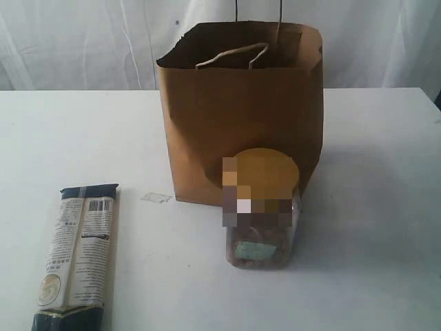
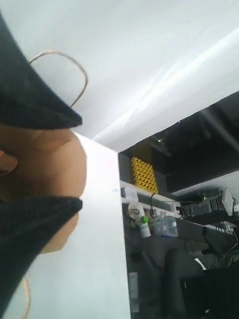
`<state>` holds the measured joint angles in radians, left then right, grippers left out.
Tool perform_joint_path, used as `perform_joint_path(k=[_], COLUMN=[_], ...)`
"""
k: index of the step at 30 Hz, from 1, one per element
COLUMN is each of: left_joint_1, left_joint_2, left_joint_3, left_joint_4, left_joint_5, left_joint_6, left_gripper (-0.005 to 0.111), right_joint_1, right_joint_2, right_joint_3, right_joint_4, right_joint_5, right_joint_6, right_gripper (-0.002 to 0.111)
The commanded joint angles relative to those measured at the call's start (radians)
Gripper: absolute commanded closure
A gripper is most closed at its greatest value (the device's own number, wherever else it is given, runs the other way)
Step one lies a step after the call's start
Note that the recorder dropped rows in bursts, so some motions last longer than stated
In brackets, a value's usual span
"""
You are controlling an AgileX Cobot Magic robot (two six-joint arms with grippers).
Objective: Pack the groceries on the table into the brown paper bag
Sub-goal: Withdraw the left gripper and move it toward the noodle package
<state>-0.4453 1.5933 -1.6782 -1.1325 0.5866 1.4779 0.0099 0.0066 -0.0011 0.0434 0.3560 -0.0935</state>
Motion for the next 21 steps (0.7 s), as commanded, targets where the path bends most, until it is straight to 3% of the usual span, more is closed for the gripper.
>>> perform_joint_path(k=[1, 7, 10, 17, 21], left_joint_1=[-0.005, -0.005, -0.005, -0.005, -0.005], left_joint_2=[-0.11, -0.237, -0.306, -0.445, -0.468], left_joint_3=[-0.008, -0.008, -0.008, -0.008, -0.008], left_joint_4=[0.023, 0.245, 0.451, 1.111, 1.541], left_joint_5=[0.005, 0.012, 0.027, 0.084, 0.157], left_joint_6=[-0.01, -0.1, -0.268, -0.897, -1.437], left_gripper=[0.085, 0.107, 0.107, 0.107, 0.107], right_joint_1=[-0.006, -0.006, -0.006, -0.006, -0.006], right_joint_2=[-0.007, -0.007, -0.007, -0.007, -0.007], right_joint_3=[0.001, 0.001, 0.001, 0.001, 0.001], right_joint_4=[-0.002, -0.002, -0.002, -0.002, -0.002], right_joint_5=[-0.007, -0.007, -0.007, -0.007, -0.007], right_joint_6=[-0.001, -0.001, -0.001, 0.03, 0.03], right_gripper=[0.108, 0.108, 0.108, 0.108, 0.108])
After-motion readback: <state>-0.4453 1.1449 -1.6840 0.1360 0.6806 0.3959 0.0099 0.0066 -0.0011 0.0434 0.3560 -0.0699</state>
